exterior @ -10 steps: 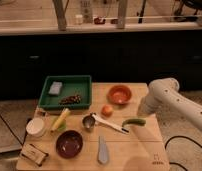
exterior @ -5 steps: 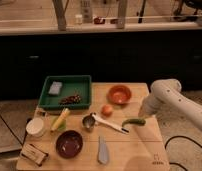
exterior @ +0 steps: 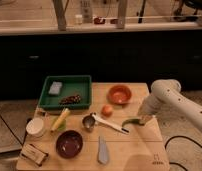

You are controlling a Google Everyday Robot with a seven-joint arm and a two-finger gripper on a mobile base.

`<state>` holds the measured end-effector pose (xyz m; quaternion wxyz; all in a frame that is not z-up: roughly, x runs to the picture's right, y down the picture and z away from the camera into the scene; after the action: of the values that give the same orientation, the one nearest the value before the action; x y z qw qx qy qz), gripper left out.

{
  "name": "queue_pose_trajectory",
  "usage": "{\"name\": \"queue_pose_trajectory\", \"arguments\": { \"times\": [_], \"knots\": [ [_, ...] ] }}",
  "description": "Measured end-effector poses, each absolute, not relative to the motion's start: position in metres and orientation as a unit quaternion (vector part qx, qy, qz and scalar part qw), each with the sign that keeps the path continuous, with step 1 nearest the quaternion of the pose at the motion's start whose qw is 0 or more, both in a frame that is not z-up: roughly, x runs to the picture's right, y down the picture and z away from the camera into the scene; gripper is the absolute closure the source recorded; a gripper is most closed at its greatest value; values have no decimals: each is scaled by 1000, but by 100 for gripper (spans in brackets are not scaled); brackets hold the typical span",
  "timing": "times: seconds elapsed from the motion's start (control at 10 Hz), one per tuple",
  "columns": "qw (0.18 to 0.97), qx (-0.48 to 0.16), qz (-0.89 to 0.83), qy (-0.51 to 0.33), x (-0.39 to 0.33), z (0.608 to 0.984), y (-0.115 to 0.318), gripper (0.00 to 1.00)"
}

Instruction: Place pepper in purple bowl

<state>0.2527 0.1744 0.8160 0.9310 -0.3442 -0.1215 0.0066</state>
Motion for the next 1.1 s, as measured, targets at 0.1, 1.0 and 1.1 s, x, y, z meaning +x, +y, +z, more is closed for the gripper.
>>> {"name": "queue_pose_trajectory", "arguments": {
  "times": [0.1, 1.0, 1.1],
  "knots": [
    [931, -346, 3, -119, 252, 818, 176, 20],
    [921, -369, 11, -122, 251, 853, 206, 54],
    [921, -371, 12, -120, 253, 854, 208, 64]
  ]
}}
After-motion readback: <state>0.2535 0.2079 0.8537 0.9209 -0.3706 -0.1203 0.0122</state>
